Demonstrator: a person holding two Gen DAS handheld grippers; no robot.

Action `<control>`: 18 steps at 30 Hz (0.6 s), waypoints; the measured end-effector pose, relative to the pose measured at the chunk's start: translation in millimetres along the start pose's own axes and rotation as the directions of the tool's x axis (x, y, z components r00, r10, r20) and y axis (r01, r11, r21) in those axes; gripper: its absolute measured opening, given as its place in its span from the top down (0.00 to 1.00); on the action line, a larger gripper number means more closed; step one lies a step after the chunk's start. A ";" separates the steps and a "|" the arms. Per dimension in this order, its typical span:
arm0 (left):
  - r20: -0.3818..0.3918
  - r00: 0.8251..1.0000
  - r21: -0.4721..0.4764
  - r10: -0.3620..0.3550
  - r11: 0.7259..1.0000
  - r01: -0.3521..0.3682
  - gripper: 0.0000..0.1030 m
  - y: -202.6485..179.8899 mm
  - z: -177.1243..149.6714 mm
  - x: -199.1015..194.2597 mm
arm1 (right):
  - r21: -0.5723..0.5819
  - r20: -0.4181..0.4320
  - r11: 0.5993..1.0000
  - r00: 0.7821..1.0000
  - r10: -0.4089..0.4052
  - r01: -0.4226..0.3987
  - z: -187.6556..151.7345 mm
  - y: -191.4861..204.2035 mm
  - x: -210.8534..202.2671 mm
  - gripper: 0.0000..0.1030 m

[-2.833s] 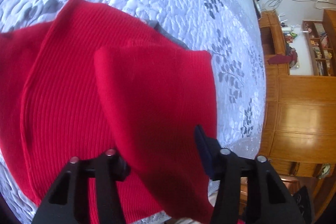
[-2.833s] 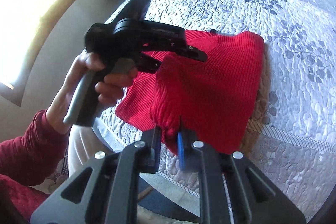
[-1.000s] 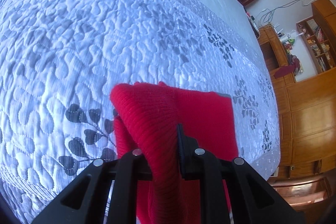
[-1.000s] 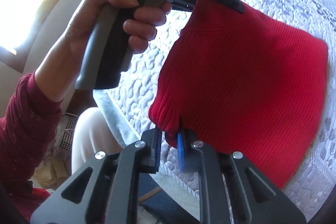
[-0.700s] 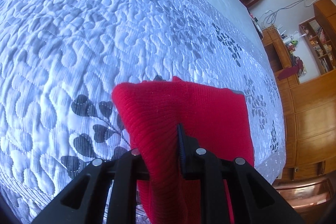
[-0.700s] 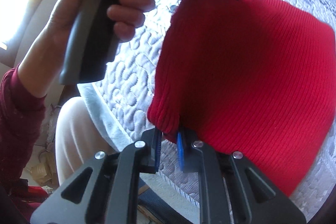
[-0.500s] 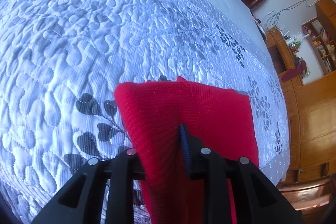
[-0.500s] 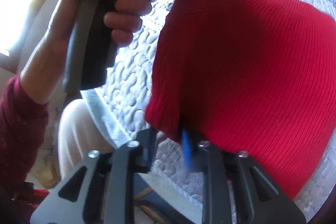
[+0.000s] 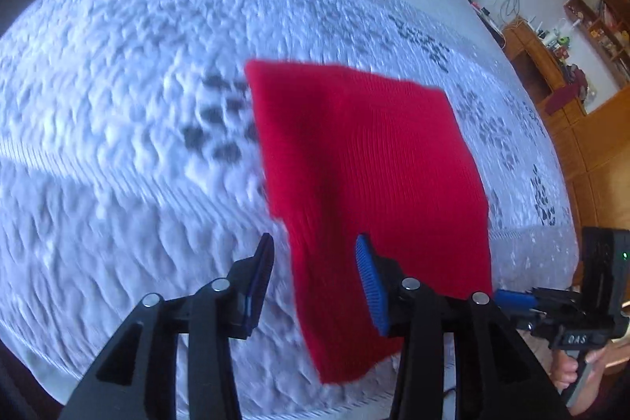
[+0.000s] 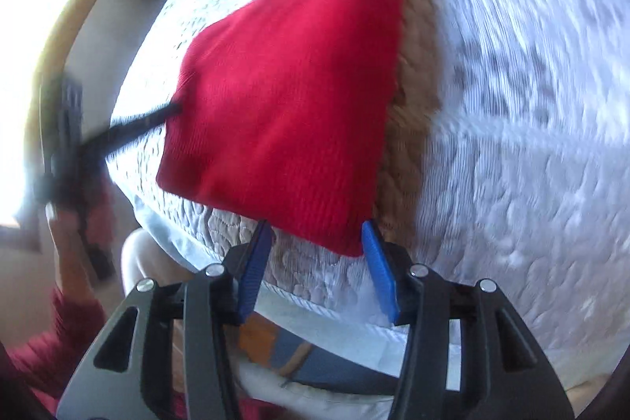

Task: Fold small clothes
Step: 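Close the right tool on the edge of the folded sweater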

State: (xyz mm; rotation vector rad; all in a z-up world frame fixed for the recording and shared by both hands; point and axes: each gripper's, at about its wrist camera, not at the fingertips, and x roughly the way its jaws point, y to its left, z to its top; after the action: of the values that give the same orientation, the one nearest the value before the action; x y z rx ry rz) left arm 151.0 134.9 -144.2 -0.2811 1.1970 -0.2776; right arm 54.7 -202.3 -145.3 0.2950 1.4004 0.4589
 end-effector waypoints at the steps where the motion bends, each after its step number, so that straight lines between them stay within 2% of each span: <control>1: -0.007 1.000 -0.011 0.008 1.000 -0.008 0.58 -1.6 -6.5 2.3 | 0.011 0.002 1.000 1.000 0.005 -0.005 1.7 -1.7 -0.1 0.47; 3: -0.015 0.999 -0.022 0.045 0.999 -0.045 0.58 -4.8 -16.0 5.1 | 0.033 0.002 0.999 1.000 0.009 -0.009 3.9 -3.3 1.2 0.41; 6: -0.040 0.999 -0.024 0.031 0.999 -0.032 0.57 -10.2 -23.3 8.9 | 0.042 -0.018 0.999 1.000 -0.003 0.004 9.8 3.7 15.3 0.40; 8: -0.044 0.998 -0.020 0.033 0.999 -0.034 0.57 -14.9 -25.1 11.3 | 0.052 -0.025 0.998 0.999 -0.022 0.023 11.7 2.0 22.3 0.53; 9: -0.045 0.998 -0.017 0.036 0.999 -0.036 0.58 -17.4 -25.1 12.0 | 0.061 -0.030 0.998 0.999 -0.028 0.030 13.3 -0.2 25.8 0.64; 12: -0.054 0.998 -0.016 0.020 1.000 -0.021 0.58 -23.7 -24.1 13.8 | 0.079 -0.039 0.997 0.999 -0.017 0.020 19.9 -5.1 31.8 0.82; 18: -0.046 0.999 -0.008 -0.023 1.000 0.023 0.58 -34.8 -23.3 7.2 | 0.071 0.008 0.991 0.993 0.117 -0.118 19.1 -20.2 7.1 0.88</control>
State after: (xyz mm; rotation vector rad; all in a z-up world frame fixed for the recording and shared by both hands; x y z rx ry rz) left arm 129.4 98.4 -146.0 -0.2966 1.2410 -0.3011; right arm 76.9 -215.3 -157.8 0.4377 1.4026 0.5057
